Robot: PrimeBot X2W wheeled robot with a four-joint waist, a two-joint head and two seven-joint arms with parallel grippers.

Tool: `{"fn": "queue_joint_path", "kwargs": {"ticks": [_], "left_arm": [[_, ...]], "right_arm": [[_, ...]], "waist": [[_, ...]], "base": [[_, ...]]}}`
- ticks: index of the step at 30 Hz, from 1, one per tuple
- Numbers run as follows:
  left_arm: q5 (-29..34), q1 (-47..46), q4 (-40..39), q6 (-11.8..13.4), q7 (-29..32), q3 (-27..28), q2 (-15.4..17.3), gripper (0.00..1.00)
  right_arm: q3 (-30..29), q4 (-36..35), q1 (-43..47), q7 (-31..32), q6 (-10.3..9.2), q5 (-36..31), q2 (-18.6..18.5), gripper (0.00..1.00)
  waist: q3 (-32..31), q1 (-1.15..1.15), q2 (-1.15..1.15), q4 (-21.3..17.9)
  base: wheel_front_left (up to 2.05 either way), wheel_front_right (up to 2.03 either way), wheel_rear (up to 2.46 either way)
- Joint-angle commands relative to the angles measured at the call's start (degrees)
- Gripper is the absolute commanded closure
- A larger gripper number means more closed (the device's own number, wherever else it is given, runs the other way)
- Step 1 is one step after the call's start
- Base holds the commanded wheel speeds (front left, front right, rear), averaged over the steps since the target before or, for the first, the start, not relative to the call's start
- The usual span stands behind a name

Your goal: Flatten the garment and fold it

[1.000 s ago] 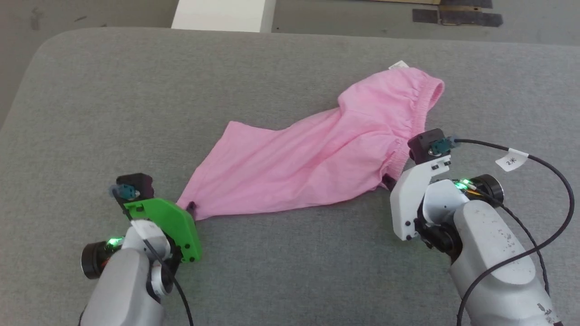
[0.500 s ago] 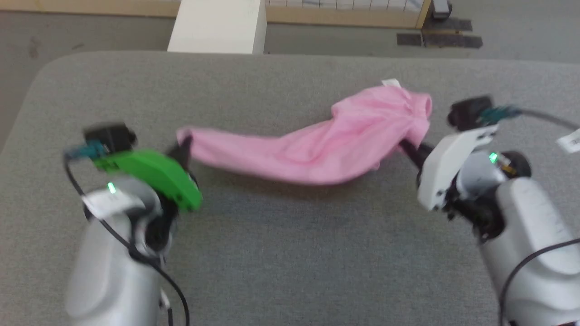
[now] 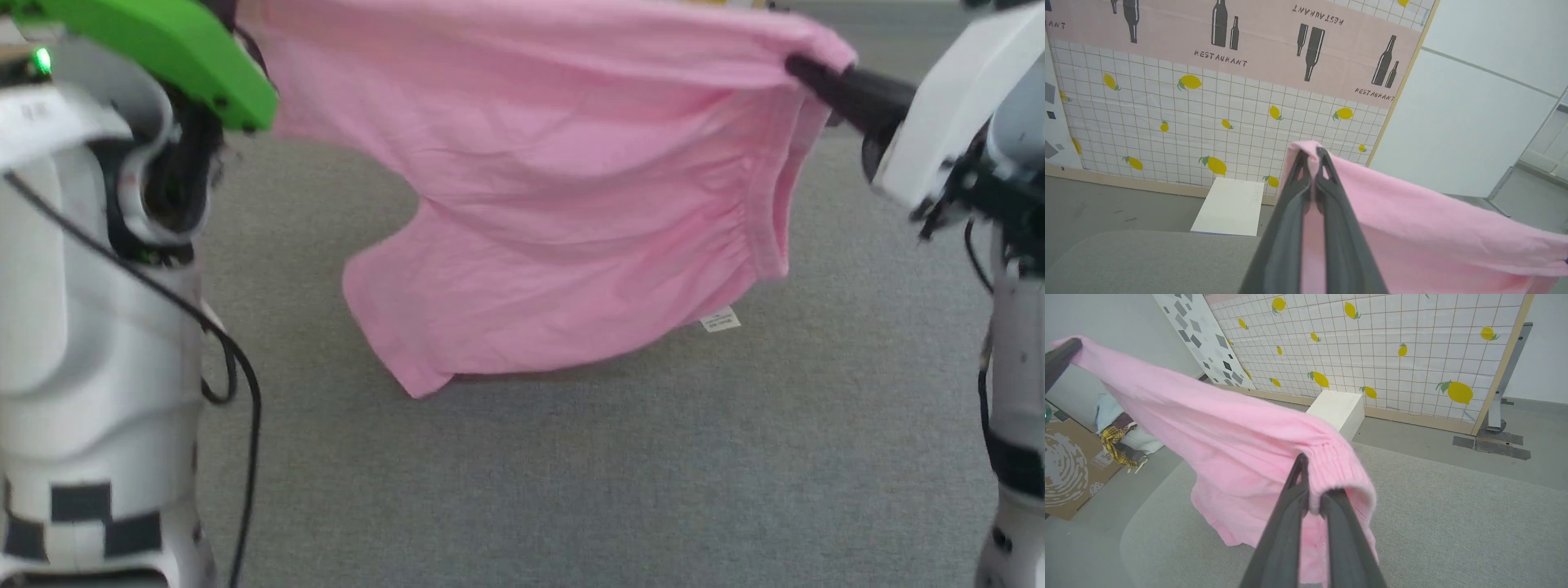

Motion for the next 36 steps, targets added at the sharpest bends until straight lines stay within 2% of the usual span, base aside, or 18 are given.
{"fn": "queue_joint_path", "kwargs": {"ticks": [1, 4, 8, 15, 19, 23, 27, 31, 36], "left_arm": [[1.41, -2.69, 1.95, 0.40, 0.64, -0.38, 1.32, 1.00], [3.99, -8.58, 6.23, 0.96, 0.96, -1.27, 2.97, 1.00], [7.48, -16.69, 10.49, 2.23, 0.08, -2.25, 4.53, 1.00], [11.65, -30.53, 14.17, 3.93, -6.49, -2.93, 5.08, 1.00], [11.83, -32.89, 15.73, 3.21, -10.48, -3.40, 4.44, 1.00], [10.86, -29.57, 16.56, 1.41, -13.72, -4.29, 3.35, 1.00], [9.21, -22.91, 17.04, -0.29, -16.57, -4.96, 2.00, 1.00], [8.05, -14.01, 16.60, -1.61, -18.47, -5.37, 2.08, 1.00], [4.95, 1.67, 13.21, -0.94, -20.89, -3.72, 1.12, 1.00]], "right_arm": [[-0.99, 0.54, -2.60, 1.44, -0.08, -0.19, 1.05, 1.00], [-3.49, 2.60, -8.79, 3.69, -0.08, -1.89, 3.68, 1.00], [-4.91, 6.39, -18.70, 3.04, -0.08, -6.12, 5.94, 1.00], [-5.85, 13.91, -34.75, -7.03, -0.08, -13.86, 7.31, 1.00], [-6.52, 18.01, -38.87, -11.30, -0.08, -15.58, 7.48, 1.00], [-4.50, 19.86, -36.56, -12.86, -0.08, -13.74, 6.68, 1.00], [-1.36, 19.80, -29.39, -14.14, -0.08, -9.39, 4.77, 1.00], [2.55, 17.47, -19.38, -15.44, -0.08, -3.50, 2.17, 1.00], [6.37, 12.03, -3.24, -17.09, -0.08, 3.93, -1.74, 1.00]], "waist": [[2.41, 0.00, 0.00, -0.59], [6.49, 0.00, 0.00, -1.46], [12.30, 0.00, 0.00, -2.70], [19.78, 0.00, 0.00, -3.71], [21.79, 0.00, 0.00, -3.26], [22.28, 0.00, 0.00, -2.54], [20.83, 0.00, 0.00, -1.83], [17.21, 0.00, 0.00, -1.54], [10.40, 0.00, 0.00, -1.37]], "base": [[0.00, 0.00, 0.00], [0.00, 0.00, 0.00], [0.00, 0.00, 0.00], [0.00, 0.00, 0.00], [0.00, 0.00, 0.00], [0.00, 0.00, 0.00], [0.00, 0.00, 0.00], [0.00, 0.00, 0.00], [0.00, 0.00, 0.00]]}}
